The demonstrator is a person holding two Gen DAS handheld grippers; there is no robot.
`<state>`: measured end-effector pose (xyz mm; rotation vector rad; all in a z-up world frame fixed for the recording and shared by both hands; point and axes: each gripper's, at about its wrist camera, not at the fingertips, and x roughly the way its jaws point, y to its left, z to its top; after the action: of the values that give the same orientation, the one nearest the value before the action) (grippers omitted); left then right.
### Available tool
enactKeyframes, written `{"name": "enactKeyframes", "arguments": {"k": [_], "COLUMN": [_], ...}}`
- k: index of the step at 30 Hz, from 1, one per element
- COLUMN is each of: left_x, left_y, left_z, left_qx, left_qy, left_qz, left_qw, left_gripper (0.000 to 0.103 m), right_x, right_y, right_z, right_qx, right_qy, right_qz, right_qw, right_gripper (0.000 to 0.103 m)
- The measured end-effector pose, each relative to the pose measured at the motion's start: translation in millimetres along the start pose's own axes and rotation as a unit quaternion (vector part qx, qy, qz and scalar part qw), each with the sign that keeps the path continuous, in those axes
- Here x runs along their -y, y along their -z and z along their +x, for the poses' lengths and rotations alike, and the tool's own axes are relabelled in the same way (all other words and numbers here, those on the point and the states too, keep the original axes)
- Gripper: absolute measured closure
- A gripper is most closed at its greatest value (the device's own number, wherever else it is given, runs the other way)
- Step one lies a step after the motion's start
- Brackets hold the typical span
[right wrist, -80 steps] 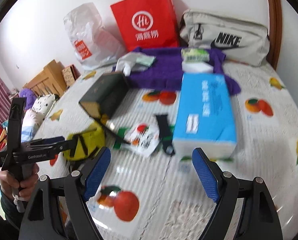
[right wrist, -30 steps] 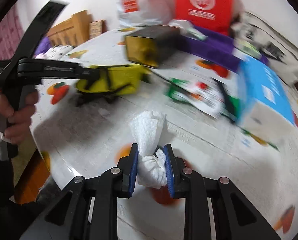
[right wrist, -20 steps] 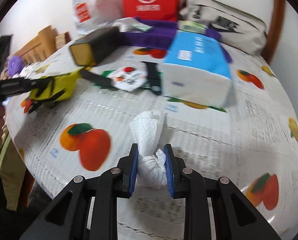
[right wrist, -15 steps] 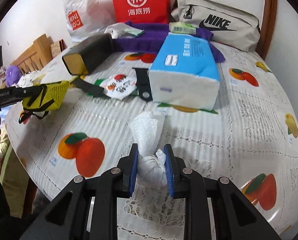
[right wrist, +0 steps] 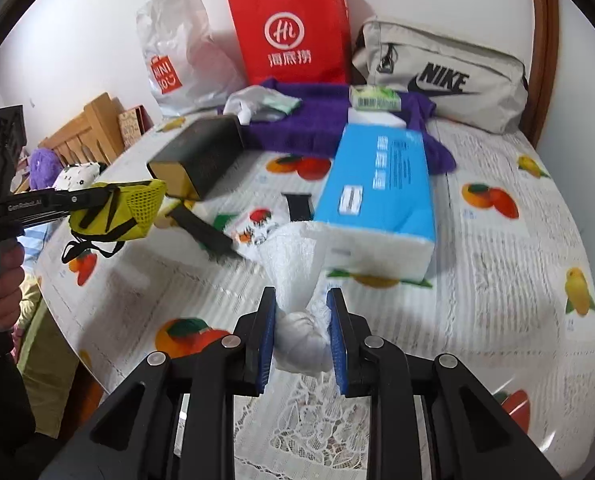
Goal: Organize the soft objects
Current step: 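Carry the tissue in the right tool while the left tool carries the yellow bag to the towel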
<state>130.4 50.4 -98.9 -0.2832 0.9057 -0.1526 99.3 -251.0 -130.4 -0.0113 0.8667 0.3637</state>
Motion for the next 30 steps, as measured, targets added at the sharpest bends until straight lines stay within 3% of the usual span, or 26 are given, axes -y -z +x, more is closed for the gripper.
{"name": "enactKeyframes", "arguments": {"k": [17,30], "left_x": [20,37], "left_y": [-84,-141], "left_z": [13,60], "left_qx": [0.029,0.021], "left_qy": [-0.002,-0.003], "left_qz": [0.024,0.04], "left_qw": [0.9993,0.999], "left_gripper": [0.073,0.073], "right_x": [25,57], "right_y": [-79,-154], "right_z": [16,76], "right_qx": [0.027,0.004], "right_qy": [-0.015,-0.001], "right_qz": [0.013,0.033], "right_qw": [0.999,0.999], "right_gripper": [0.078,0.078]}}
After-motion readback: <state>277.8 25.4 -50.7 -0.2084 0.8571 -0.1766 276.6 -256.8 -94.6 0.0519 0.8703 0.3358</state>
